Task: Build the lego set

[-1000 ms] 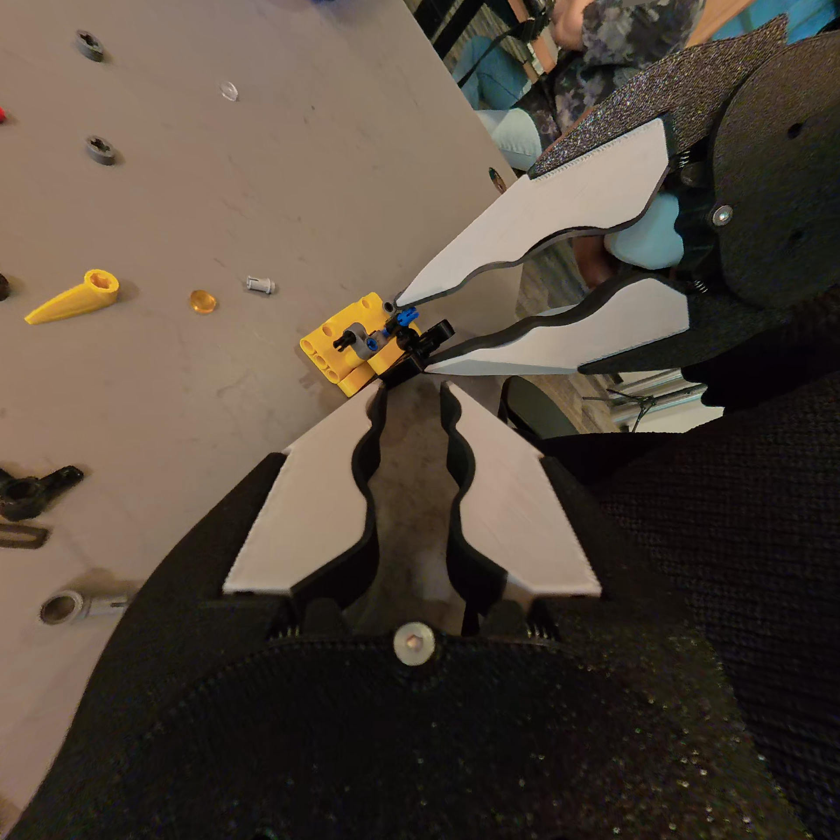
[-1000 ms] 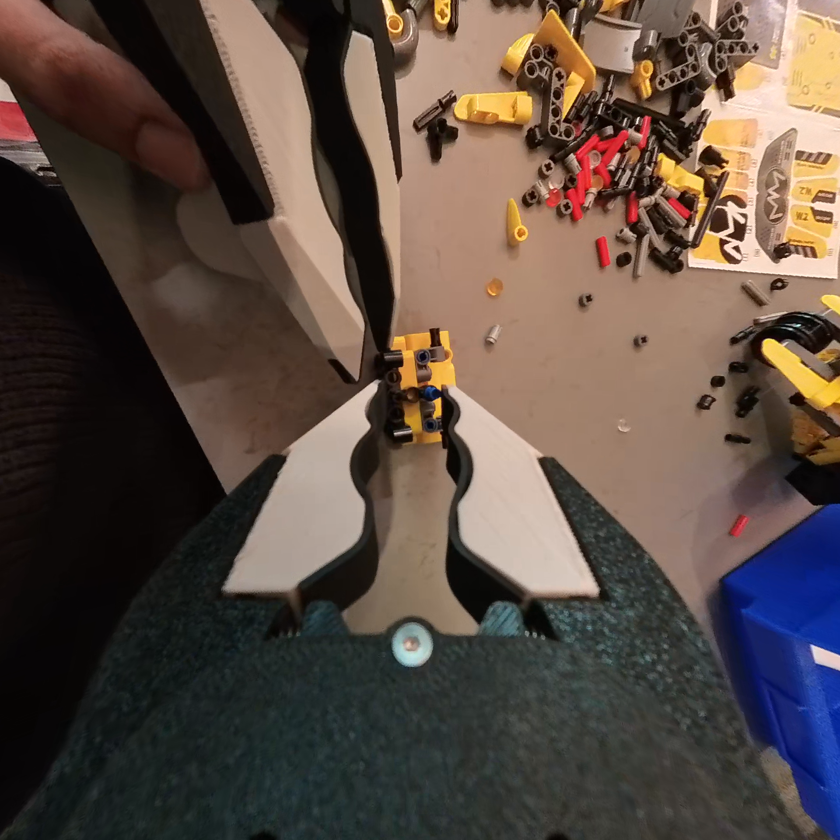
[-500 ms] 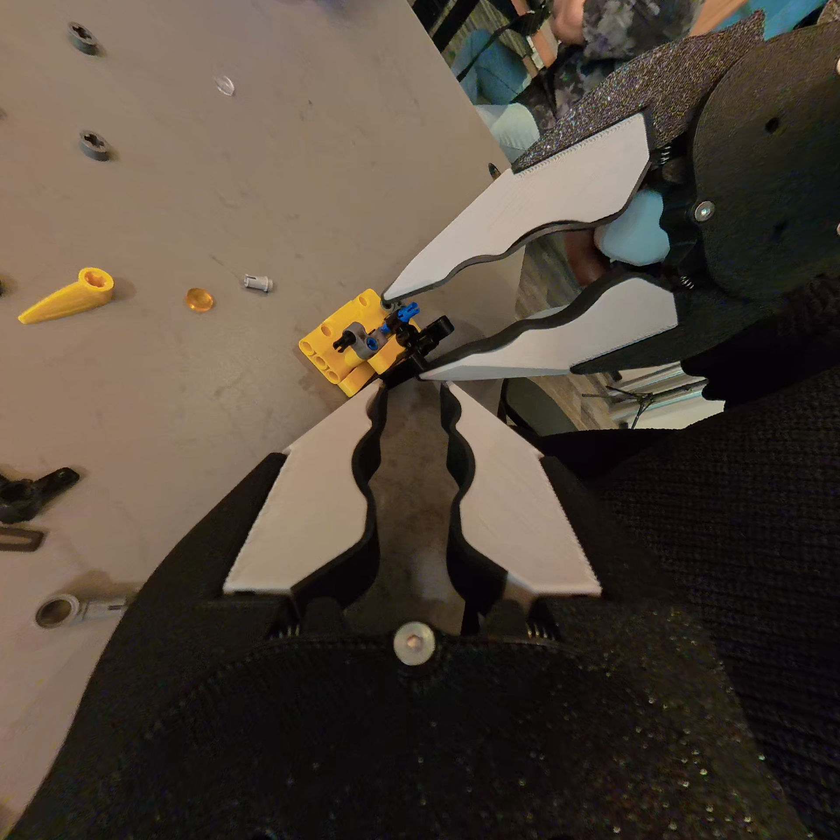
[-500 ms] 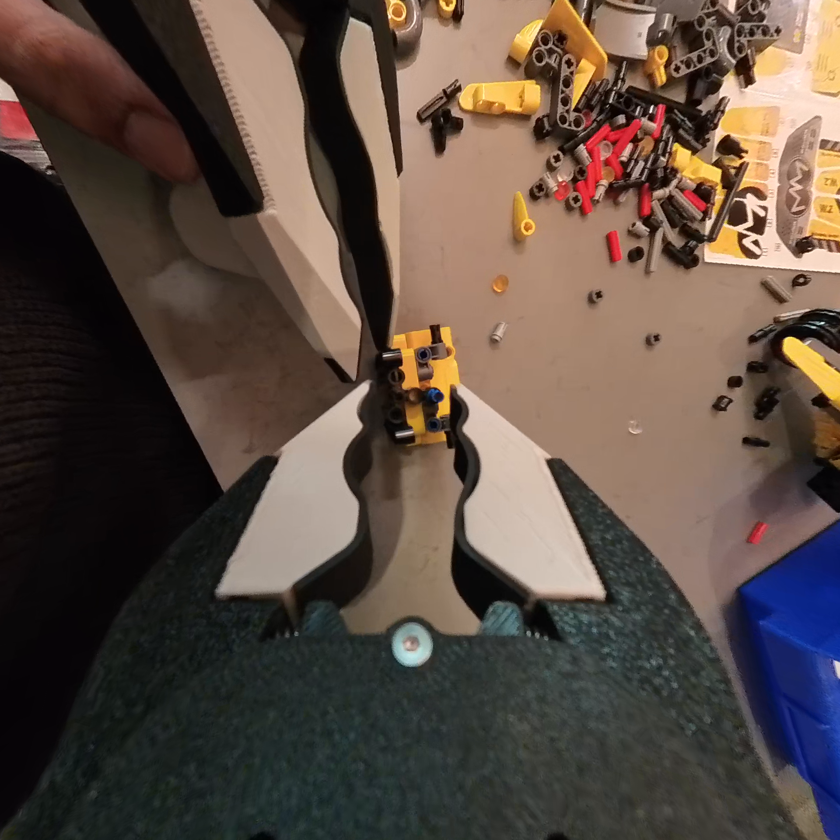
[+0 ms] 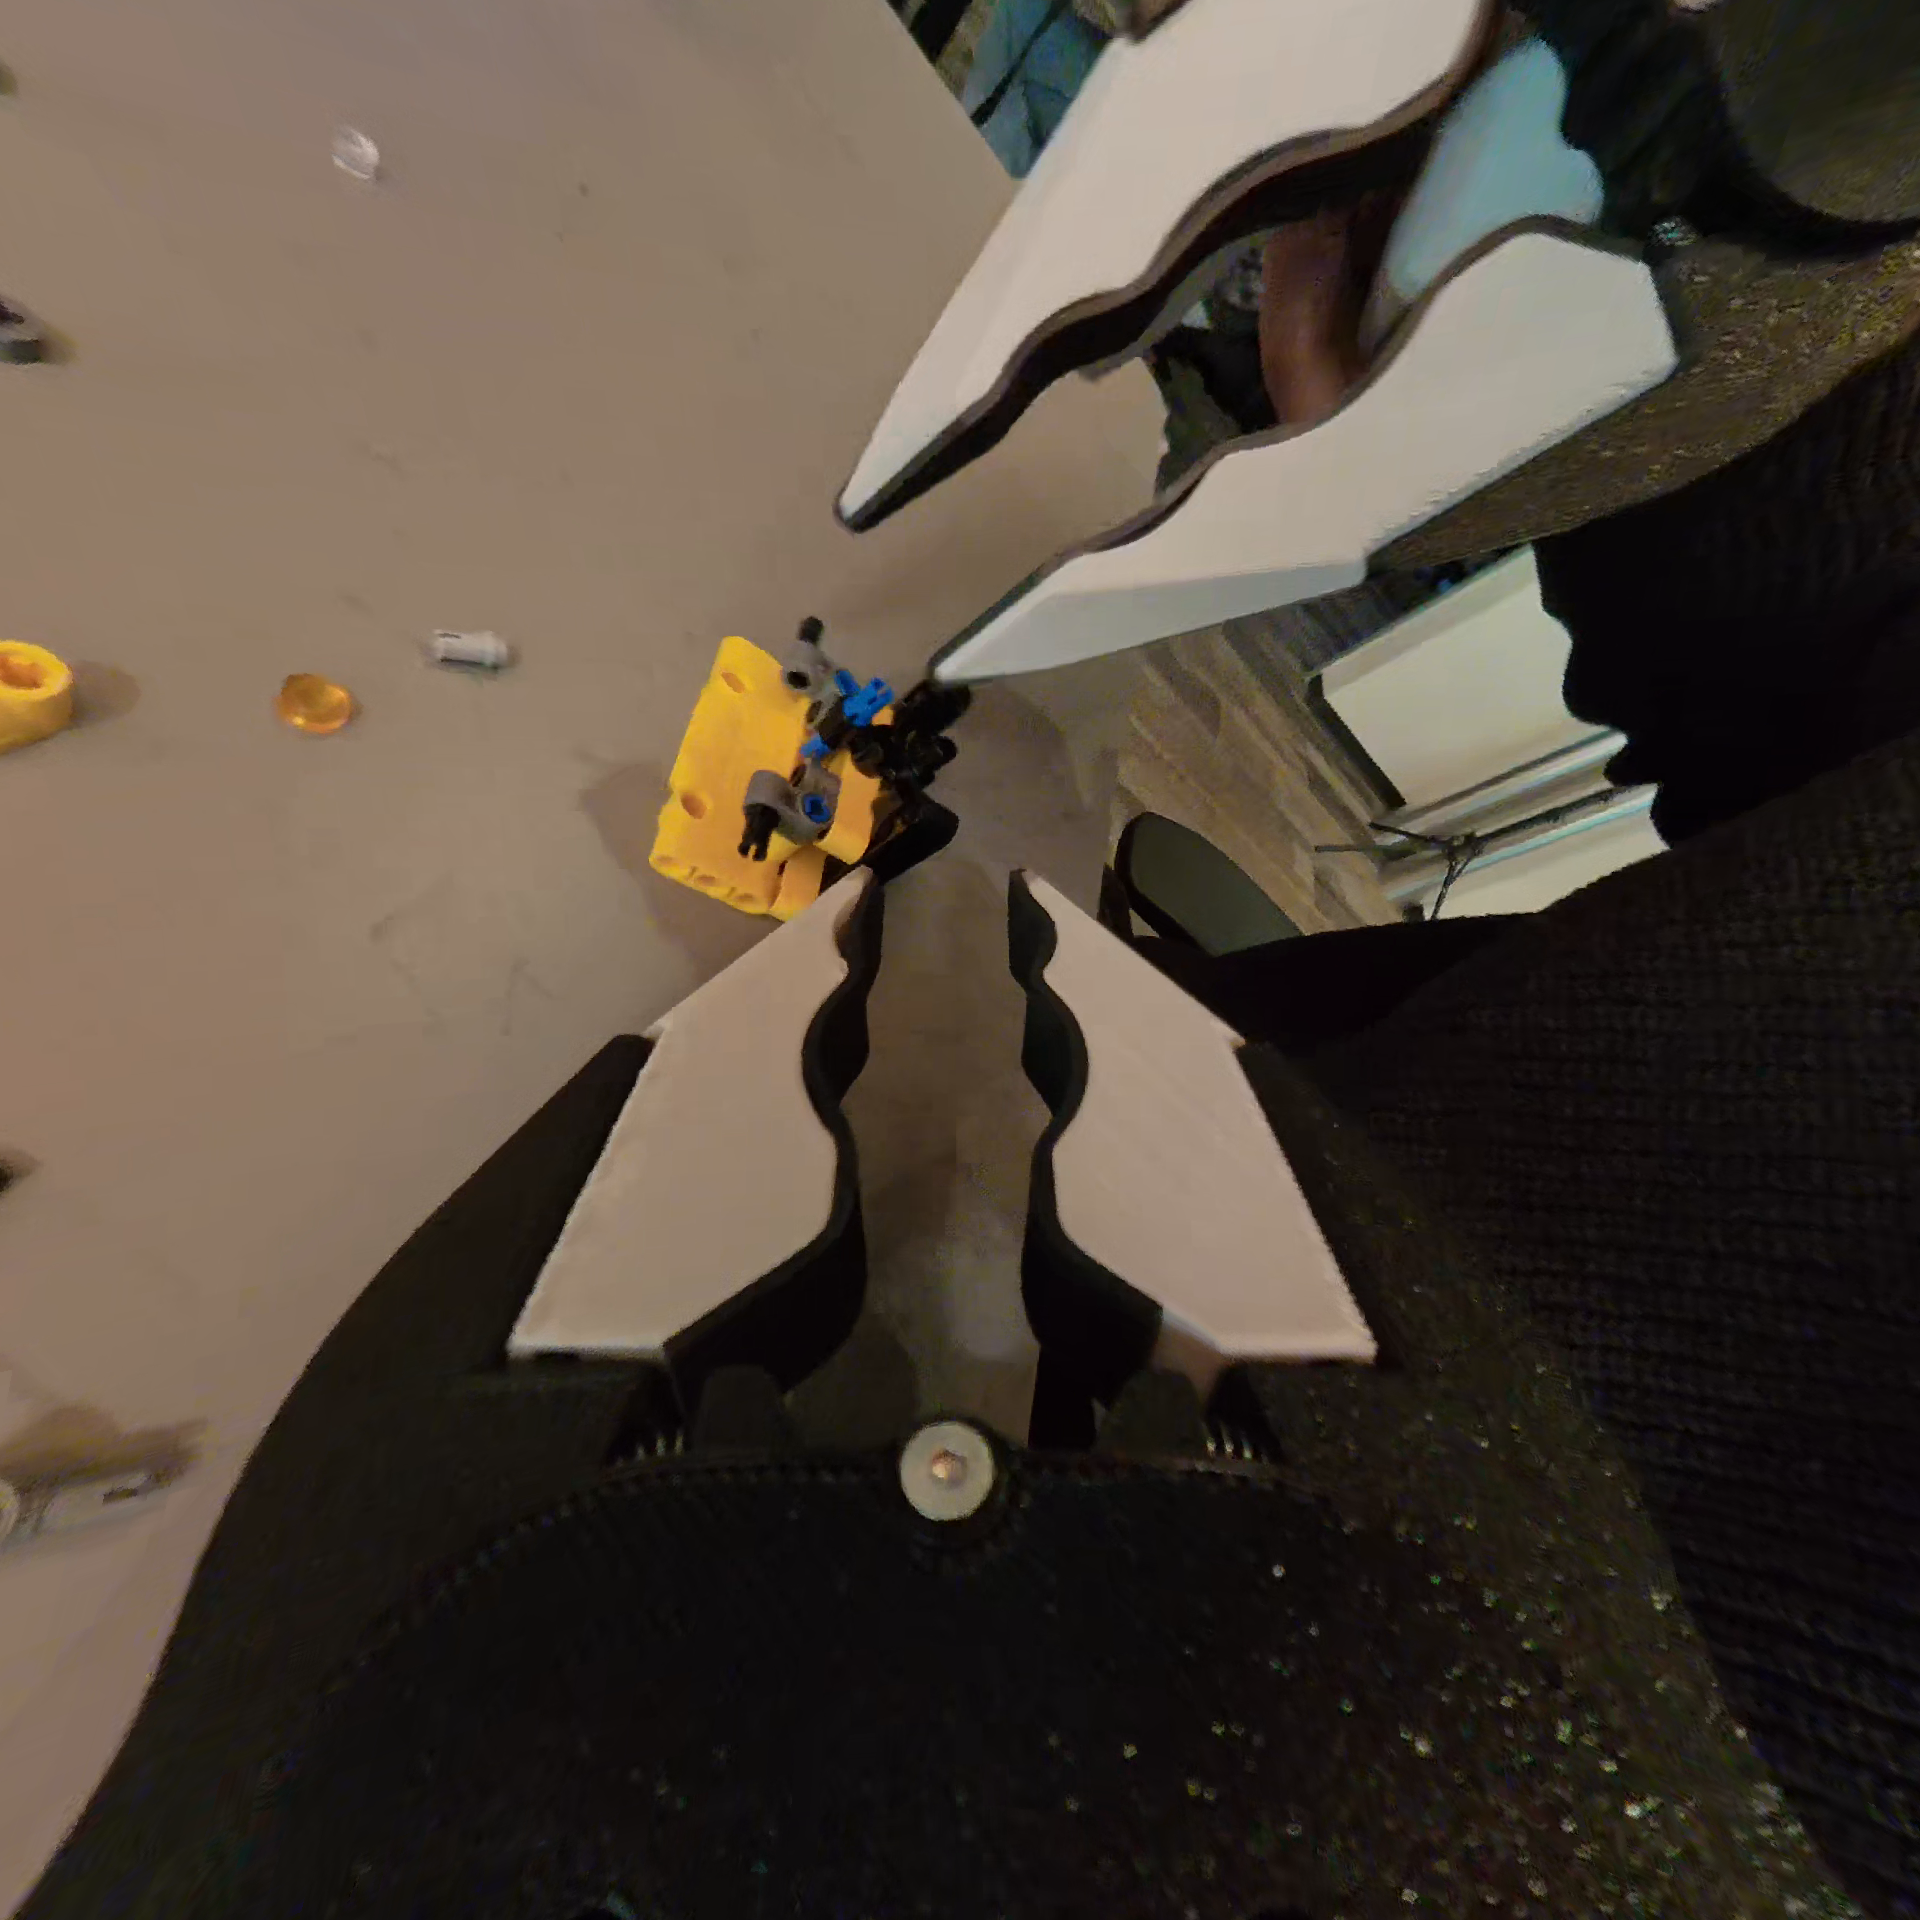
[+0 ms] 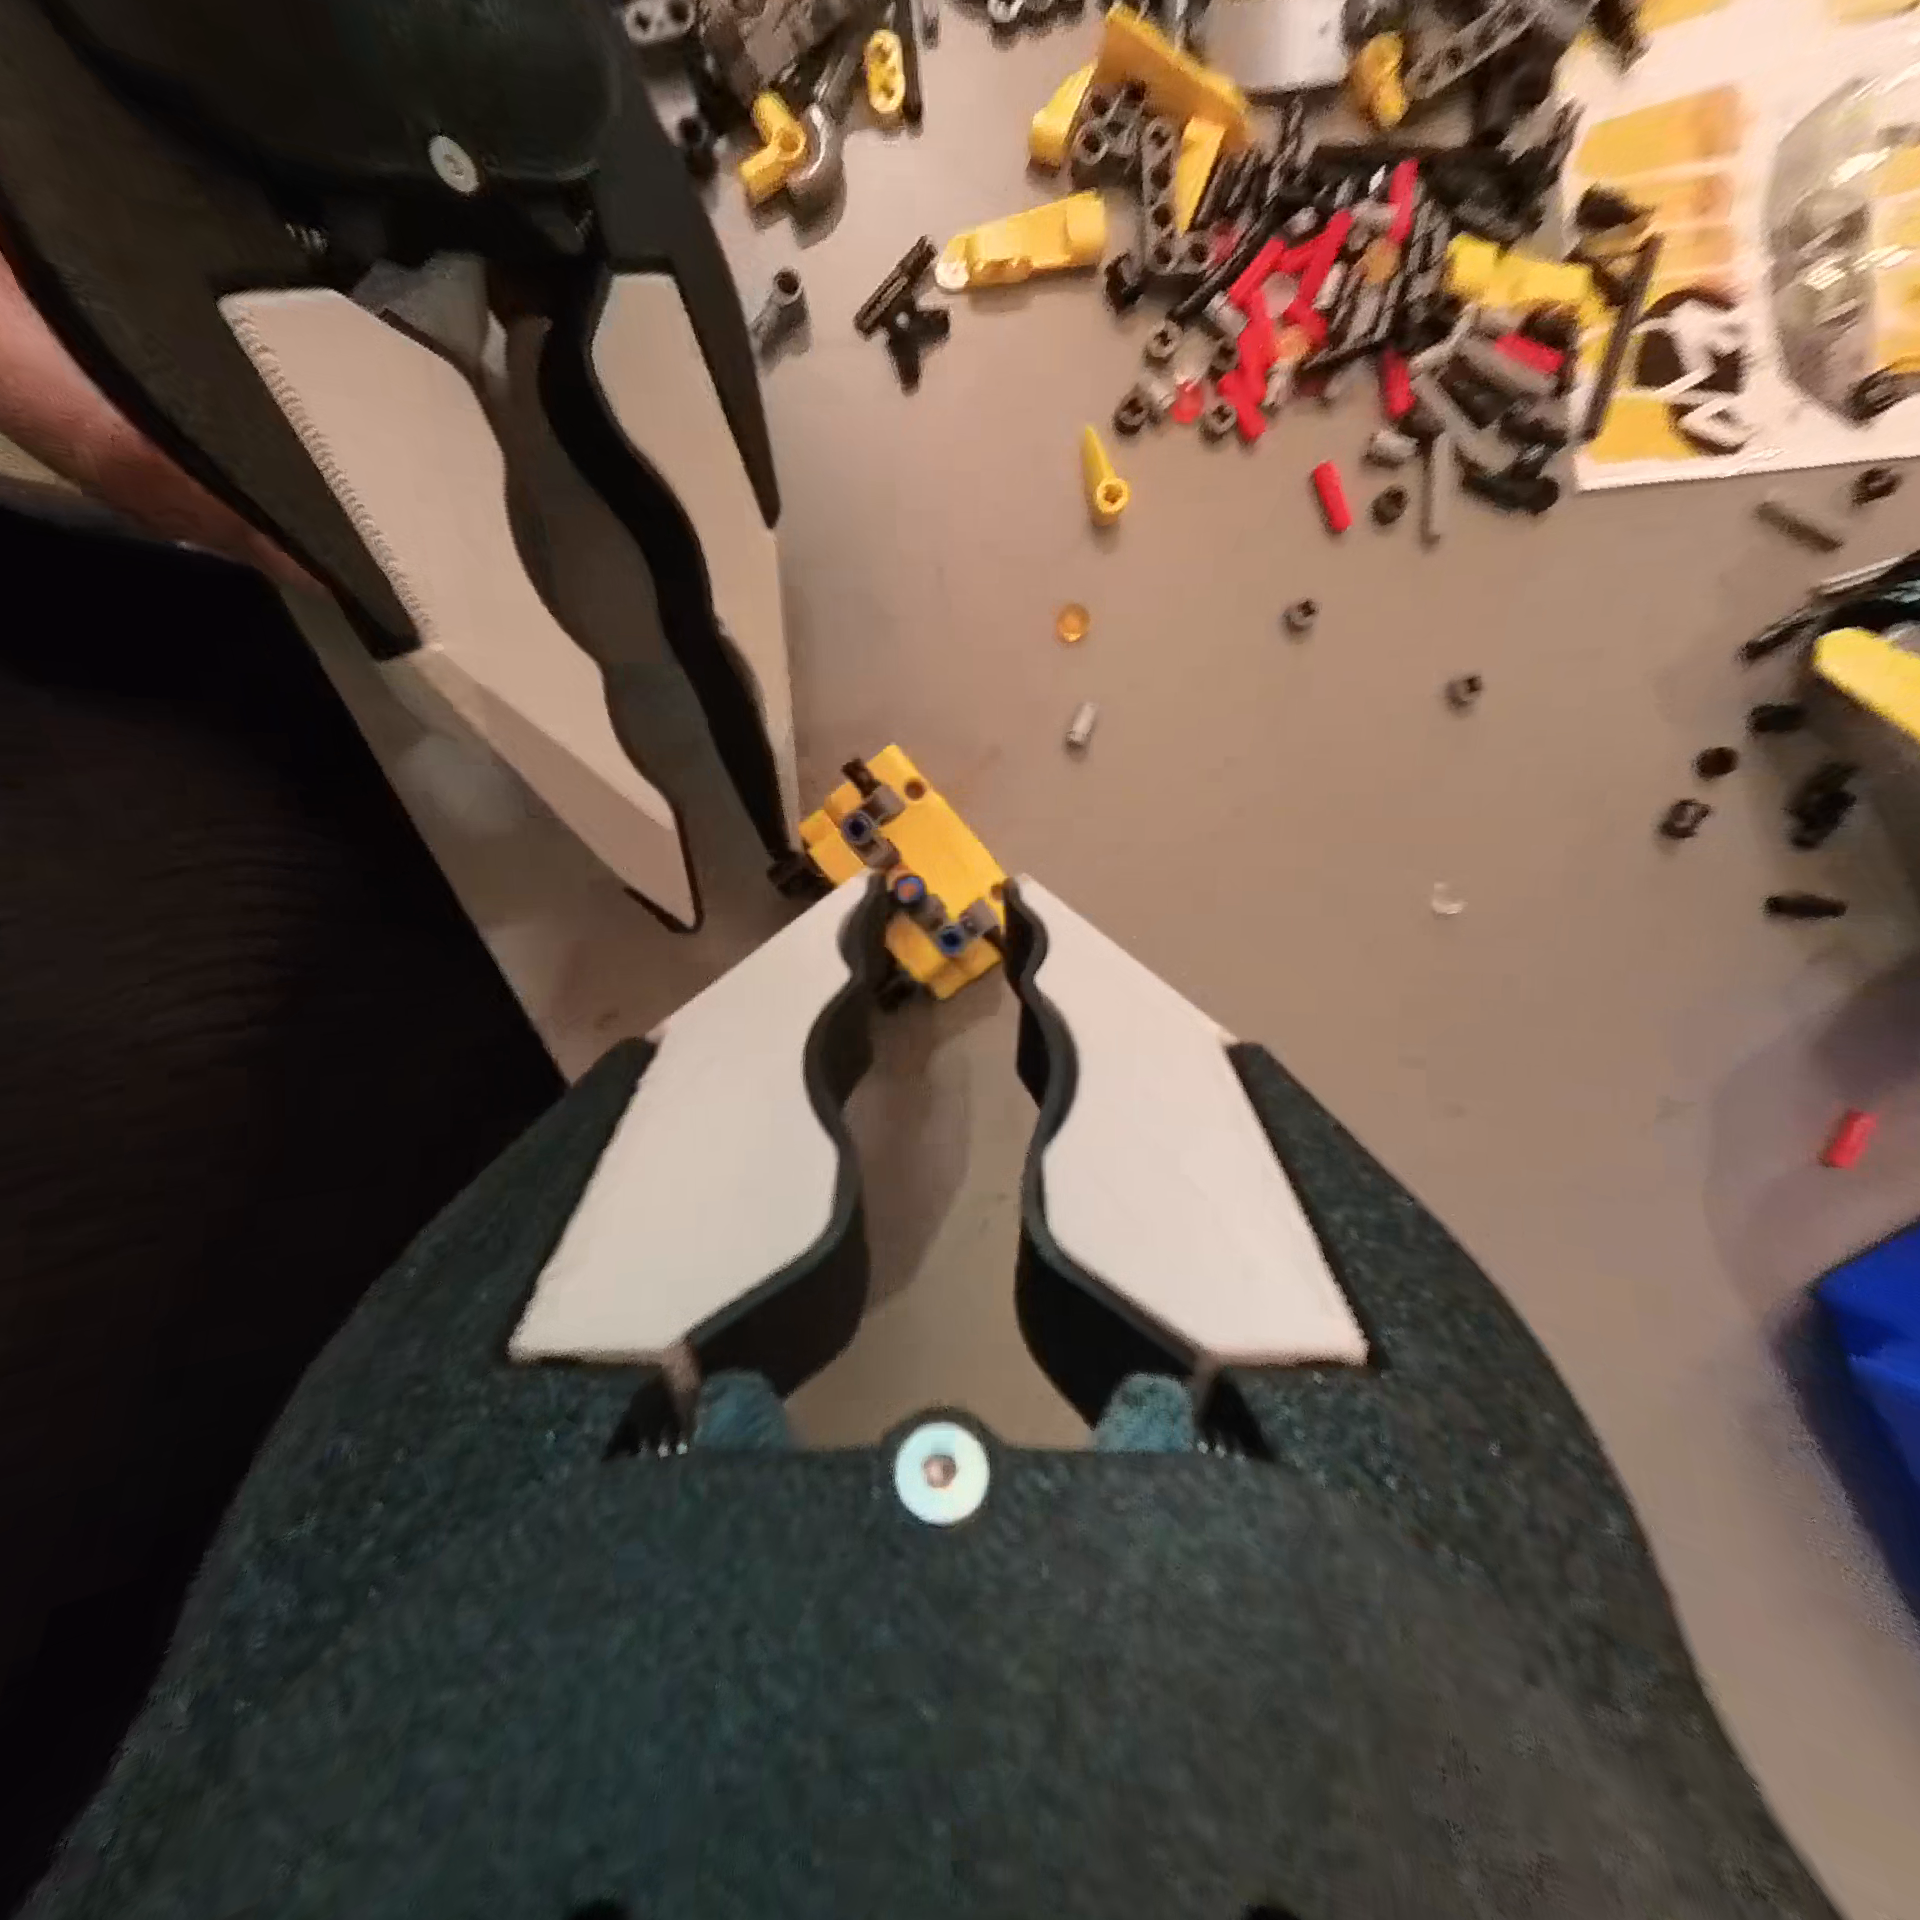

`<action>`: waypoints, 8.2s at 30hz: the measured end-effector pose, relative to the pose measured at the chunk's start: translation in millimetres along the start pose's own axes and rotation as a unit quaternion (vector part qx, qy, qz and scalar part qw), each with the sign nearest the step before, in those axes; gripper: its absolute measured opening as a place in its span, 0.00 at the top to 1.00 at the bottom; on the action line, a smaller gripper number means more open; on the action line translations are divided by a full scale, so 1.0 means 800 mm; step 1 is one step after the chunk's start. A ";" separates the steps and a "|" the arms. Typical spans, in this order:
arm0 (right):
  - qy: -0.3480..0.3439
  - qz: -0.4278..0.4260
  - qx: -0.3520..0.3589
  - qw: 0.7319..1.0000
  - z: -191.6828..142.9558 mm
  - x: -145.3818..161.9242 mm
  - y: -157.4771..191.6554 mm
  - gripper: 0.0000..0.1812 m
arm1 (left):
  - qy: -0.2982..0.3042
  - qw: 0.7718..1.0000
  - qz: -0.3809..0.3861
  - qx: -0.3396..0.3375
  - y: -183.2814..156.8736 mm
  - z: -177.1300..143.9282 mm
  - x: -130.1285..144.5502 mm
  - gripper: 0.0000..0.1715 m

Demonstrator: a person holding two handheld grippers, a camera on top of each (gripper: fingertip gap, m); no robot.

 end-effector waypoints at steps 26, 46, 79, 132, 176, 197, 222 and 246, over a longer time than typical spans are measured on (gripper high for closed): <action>0.101 0.037 -0.022 0.994 0.017 0.009 0.013 0.95 | -0.010 0.994 0.079 -0.077 0.006 -0.003 -0.011 0.65; 0.120 0.042 -0.022 0.992 0.023 0.008 0.015 0.97 | 0.049 0.993 0.075 -0.074 0.007 0.012 0.002 0.72; 0.136 0.020 0.008 0.990 0.008 0.011 0.025 0.95 | 0.057 0.996 0.062 -0.015 -0.011 0.012 0.013 0.71; 0.097 0.081 -0.090 0.988 0.008 0.029 0.012 0.98 | 0.050 0.996 0.061 -0.037 -0.008 0.013 0.013 0.73; -0.097 0.063 -0.083 0.990 0.001 0.061 0.019 0.98 | 0.054 0.994 0.077 -0.061 -0.009 0.014 0.015 0.73; -0.064 0.042 -0.022 0.997 -0.028 0.062 0.010 0.95 | 0.056 0.992 0.086 -0.076 -0.009 0.015 0.016 0.74; -0.238 0.103 0.013 0.966 -0.037 0.073 -0.039 0.88 | 0.002 0.991 0.104 -0.084 -0.008 -0.002 -0.007 0.69; -0.496 0.159 -0.014 0.854 -0.043 0.038 -0.113 0.95 | -0.074 0.955 0.221 -0.184 0.038 -0.009 -0.089 0.61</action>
Point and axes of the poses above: each gripper's, where its closed fingertips meet, z out along the fingers, x out of its underside, y = z × x across the jaws, the point moved 5 cm from there along -z, back along the fingers, and after that the axes turned 4 degrees about z, right-handed, at the moved point
